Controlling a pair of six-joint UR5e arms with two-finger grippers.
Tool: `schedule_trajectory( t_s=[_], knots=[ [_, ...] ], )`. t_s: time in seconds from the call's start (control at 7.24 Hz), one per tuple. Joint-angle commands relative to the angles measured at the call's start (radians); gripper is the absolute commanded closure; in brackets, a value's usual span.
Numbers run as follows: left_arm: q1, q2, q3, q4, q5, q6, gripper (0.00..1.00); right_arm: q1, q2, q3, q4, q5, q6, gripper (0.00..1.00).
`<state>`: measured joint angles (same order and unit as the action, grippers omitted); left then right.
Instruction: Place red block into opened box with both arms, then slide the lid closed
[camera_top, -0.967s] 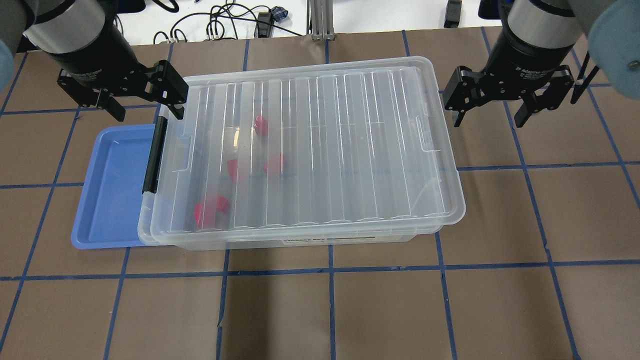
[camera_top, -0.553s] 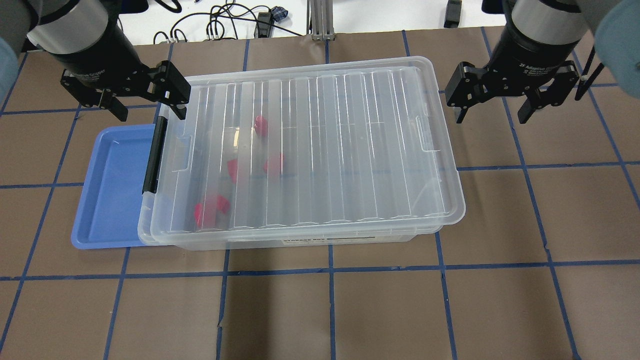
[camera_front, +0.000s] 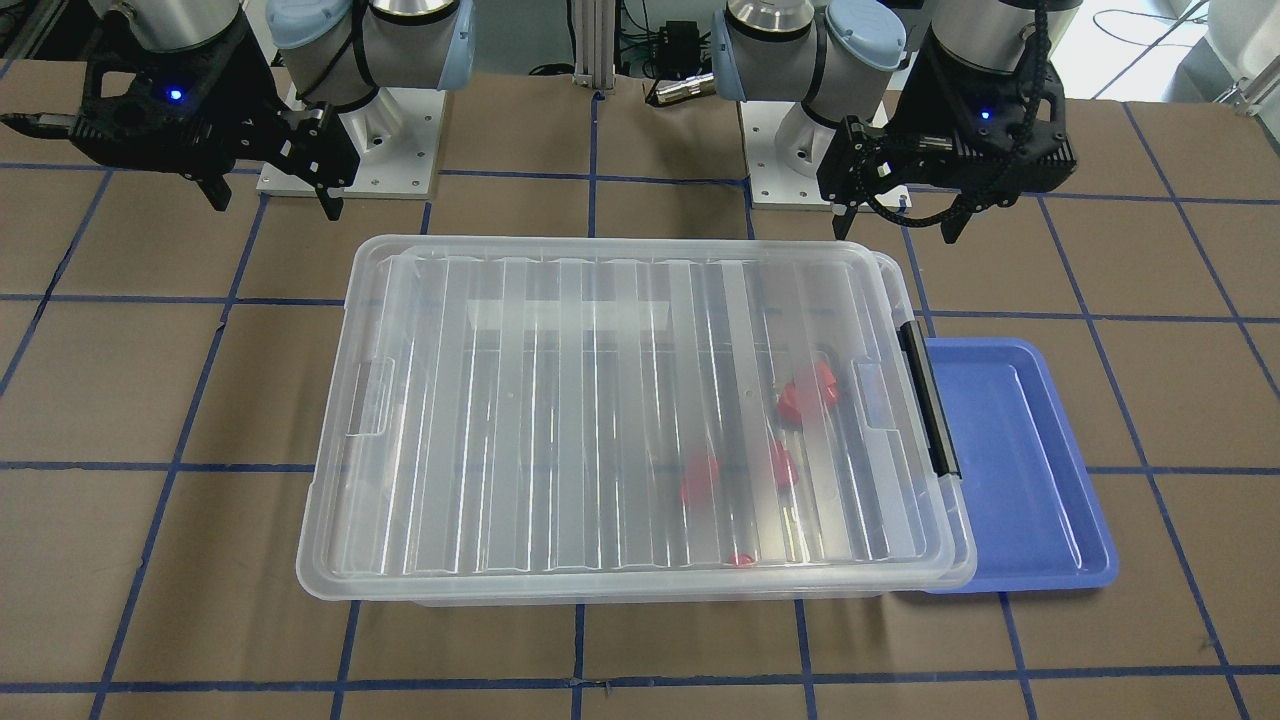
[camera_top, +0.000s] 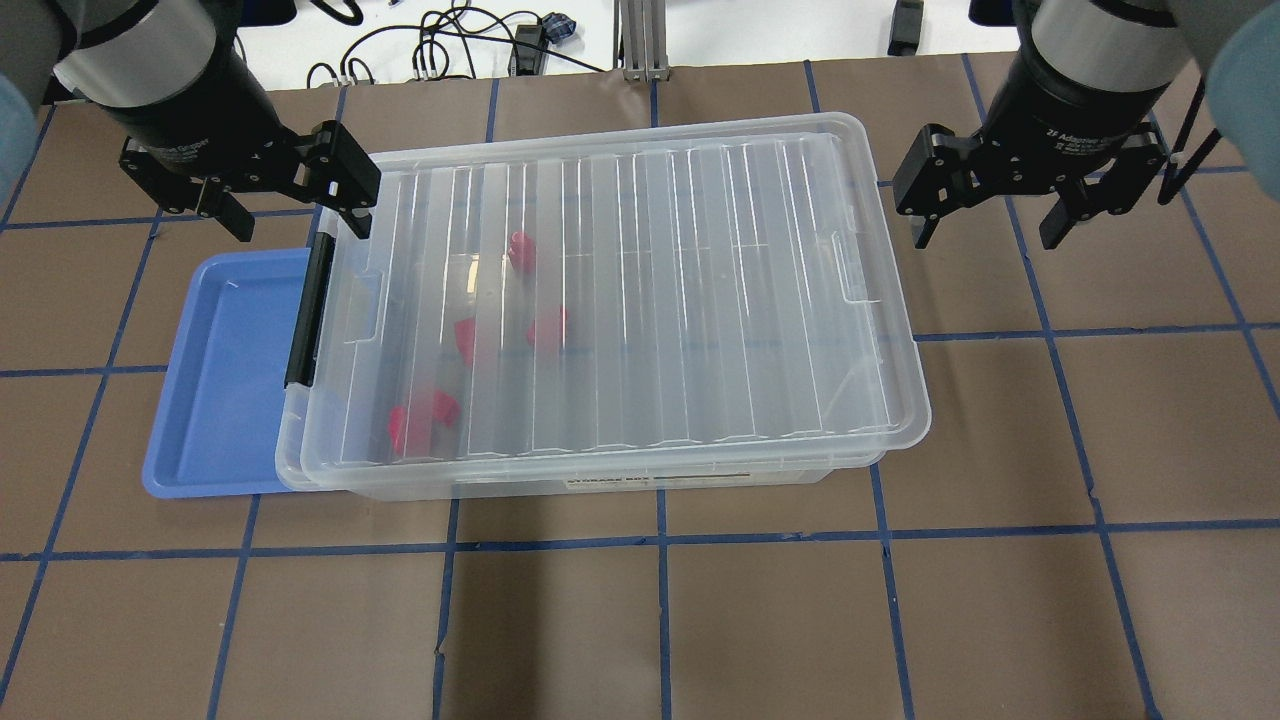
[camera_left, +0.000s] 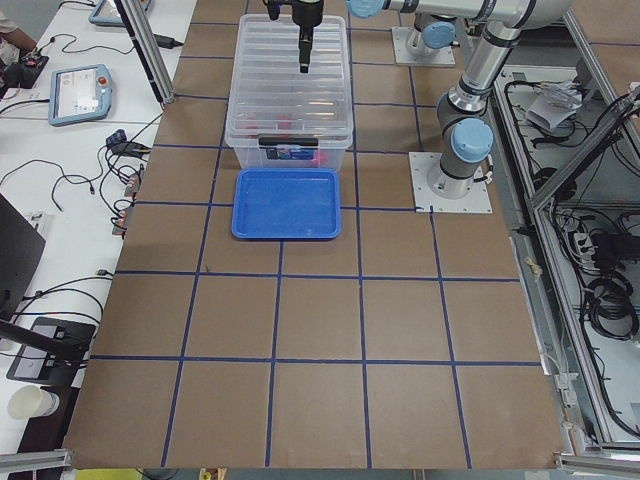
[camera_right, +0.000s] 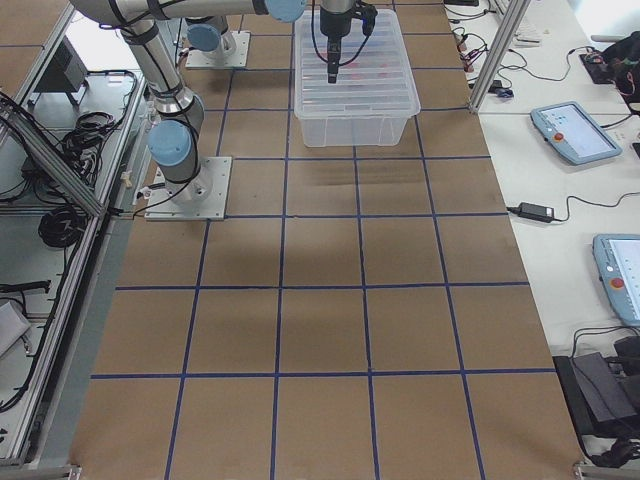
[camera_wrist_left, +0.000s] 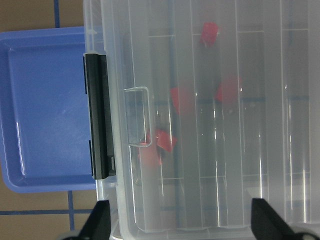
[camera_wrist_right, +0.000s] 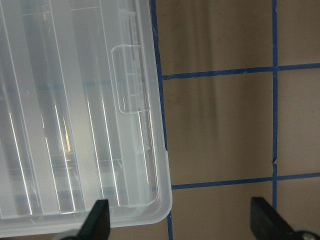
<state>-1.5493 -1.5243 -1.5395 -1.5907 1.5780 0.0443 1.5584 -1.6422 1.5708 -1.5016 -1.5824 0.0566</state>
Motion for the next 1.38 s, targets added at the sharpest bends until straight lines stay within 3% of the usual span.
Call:
schedule_trajectory(
  t_s=[0.0,1.24],
  knots=[
    [0.0,0.001,-0.002,0.0,0.0,0.0,0.0,0.0,-0.004,-0.005,0.0,0.002,-0.001,0.0],
    [-0.002,-0.019,0.007,0.0,0.0,-0.001,0.0,0.0,-0.002,-0.009,-0.003,0.002,-0.001,0.0]
  ],
)
